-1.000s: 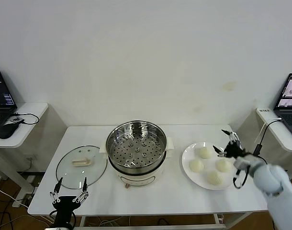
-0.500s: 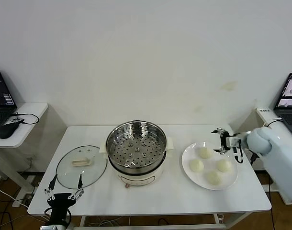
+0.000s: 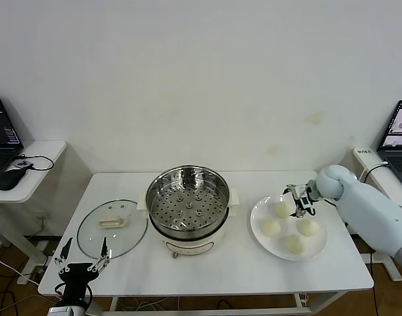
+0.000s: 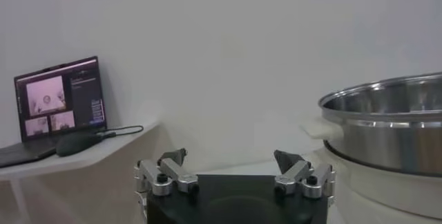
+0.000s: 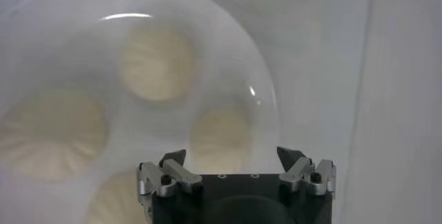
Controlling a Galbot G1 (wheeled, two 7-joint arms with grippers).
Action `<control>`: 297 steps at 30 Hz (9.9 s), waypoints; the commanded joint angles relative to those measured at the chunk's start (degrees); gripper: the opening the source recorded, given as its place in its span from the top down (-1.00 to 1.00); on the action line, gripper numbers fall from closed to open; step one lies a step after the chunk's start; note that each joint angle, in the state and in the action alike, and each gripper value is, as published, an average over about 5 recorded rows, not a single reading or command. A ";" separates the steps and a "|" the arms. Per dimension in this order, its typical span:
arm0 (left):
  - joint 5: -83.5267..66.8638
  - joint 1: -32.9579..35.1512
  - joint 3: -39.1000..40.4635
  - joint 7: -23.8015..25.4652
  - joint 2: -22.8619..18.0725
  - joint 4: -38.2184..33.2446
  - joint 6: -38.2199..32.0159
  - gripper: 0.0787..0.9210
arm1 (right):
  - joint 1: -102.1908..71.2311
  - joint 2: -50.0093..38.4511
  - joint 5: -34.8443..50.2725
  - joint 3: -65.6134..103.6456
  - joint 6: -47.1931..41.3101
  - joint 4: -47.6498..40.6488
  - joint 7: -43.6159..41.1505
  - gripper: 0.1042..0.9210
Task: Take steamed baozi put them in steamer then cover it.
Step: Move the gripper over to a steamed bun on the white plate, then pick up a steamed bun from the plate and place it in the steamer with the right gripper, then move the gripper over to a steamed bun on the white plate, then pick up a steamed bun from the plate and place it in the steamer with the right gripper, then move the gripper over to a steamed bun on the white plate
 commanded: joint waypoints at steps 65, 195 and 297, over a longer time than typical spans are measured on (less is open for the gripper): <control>-3.56 -0.68 -0.34 0.25 0.83 -0.15 -0.63 -0.77 | 43.73 18.83 30.24 -36.53 7.57 16.90 2.56 -0.20; -3.43 -1.32 -0.87 0.00 0.44 -0.36 0.17 -0.77 | 3.51 -4.07 14.18 -16.07 -18.37 16.96 0.79 -0.25; -1.95 -1.66 -0.52 -0.28 0.96 -3.94 0.16 -0.77 | 3.10 -27.45 13.35 -13.88 -18.50 39.68 -4.72 -0.76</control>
